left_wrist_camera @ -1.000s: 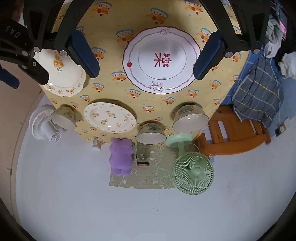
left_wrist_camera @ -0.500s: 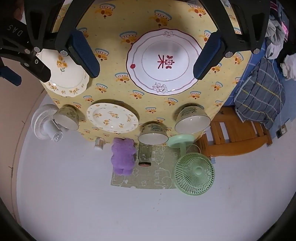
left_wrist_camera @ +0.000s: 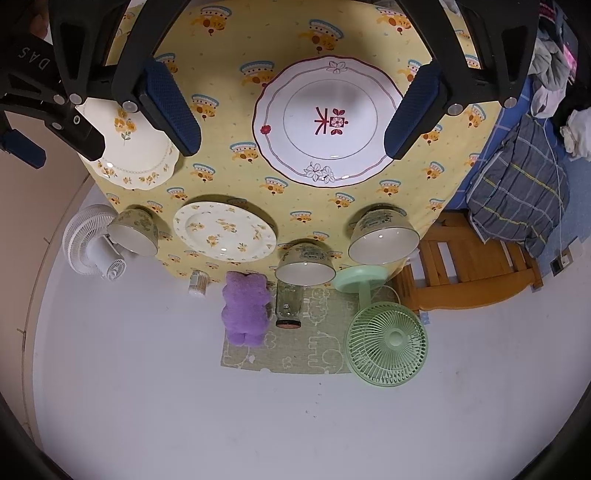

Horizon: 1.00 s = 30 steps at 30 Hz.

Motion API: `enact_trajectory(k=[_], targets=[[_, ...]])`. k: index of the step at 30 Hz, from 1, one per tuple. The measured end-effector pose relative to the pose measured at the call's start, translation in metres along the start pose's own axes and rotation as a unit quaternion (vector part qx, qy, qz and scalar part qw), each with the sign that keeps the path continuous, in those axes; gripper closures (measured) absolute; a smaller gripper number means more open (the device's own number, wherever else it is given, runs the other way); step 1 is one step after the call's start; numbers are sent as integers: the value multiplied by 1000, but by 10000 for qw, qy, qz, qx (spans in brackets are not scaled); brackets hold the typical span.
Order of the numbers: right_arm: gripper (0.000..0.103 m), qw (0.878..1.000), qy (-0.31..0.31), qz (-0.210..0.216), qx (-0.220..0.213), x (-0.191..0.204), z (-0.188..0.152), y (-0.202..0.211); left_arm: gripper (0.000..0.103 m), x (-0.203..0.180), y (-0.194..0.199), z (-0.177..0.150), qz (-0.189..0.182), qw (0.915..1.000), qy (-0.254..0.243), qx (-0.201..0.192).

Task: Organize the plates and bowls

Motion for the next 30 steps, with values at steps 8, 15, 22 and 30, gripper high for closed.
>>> enact_trajectory(k=[8, 15, 22, 30], targets=[[3, 10000, -2, -7, -4, 0, 0, -1, 4, 1, 0, 1, -26, 10000, 12, -3], [3, 10000, -9, -5, 0, -2, 0, -2, 4, 1, 0, 1, -25, 10000, 13, -8], [3, 10000, -14, -8, 2, -1, 1, -3, 5, 1, 1, 1, -31, 10000, 9, -13], [3, 10000, -15, -12, -6, -1, 1, -4, 5, 0, -1, 1, -47, 10000, 8, -12]])
Point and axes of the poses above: each gripper's, at about its wrist camera, not at the fingertips, and y roughly against the way its jaws point, x to its left, z to its top, the point moved 6 cm from there along -y, roughly the way its jaws point, and after that the axes turned 6 degrees about -x, right-handed, at the moved point
